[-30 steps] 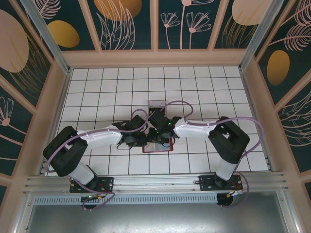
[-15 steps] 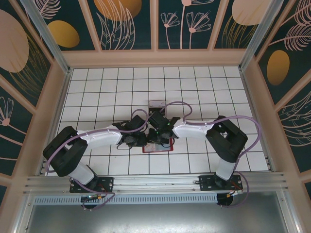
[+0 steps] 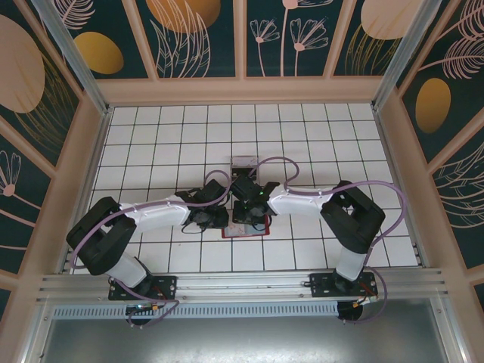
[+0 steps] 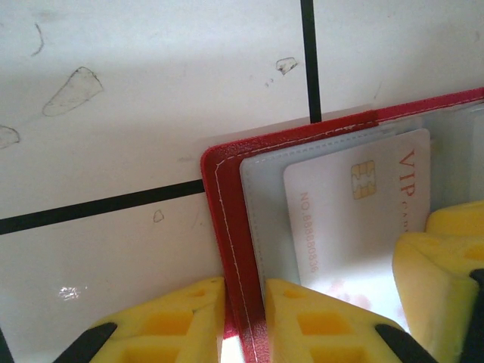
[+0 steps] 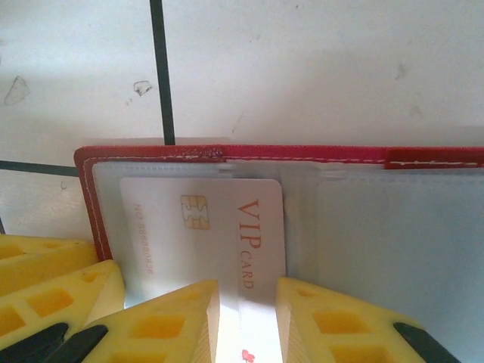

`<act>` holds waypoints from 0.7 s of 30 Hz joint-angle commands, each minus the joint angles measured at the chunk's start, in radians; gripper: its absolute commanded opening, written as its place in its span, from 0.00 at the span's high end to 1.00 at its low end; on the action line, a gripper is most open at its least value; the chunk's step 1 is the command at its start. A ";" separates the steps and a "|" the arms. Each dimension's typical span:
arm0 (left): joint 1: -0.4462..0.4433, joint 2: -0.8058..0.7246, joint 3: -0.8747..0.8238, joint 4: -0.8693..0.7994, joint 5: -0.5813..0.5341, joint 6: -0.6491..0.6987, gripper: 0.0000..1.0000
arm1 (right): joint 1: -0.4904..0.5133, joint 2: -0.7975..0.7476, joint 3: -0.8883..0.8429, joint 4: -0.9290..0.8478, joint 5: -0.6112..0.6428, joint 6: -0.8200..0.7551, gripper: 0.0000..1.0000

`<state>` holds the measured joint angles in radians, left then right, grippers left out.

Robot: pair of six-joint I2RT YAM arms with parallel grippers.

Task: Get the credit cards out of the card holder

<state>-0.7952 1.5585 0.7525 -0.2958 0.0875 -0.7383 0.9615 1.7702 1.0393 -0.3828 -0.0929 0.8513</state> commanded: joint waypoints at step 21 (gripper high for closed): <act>-0.013 0.023 0.047 -0.032 -0.015 -0.002 0.76 | -0.015 -0.013 -0.027 -0.005 0.009 -0.019 0.74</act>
<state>-0.7990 1.5547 0.7849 -0.3275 0.0700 -0.7383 0.9516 1.7382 1.0313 -0.3920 -0.0967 0.8436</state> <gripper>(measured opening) 0.240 0.264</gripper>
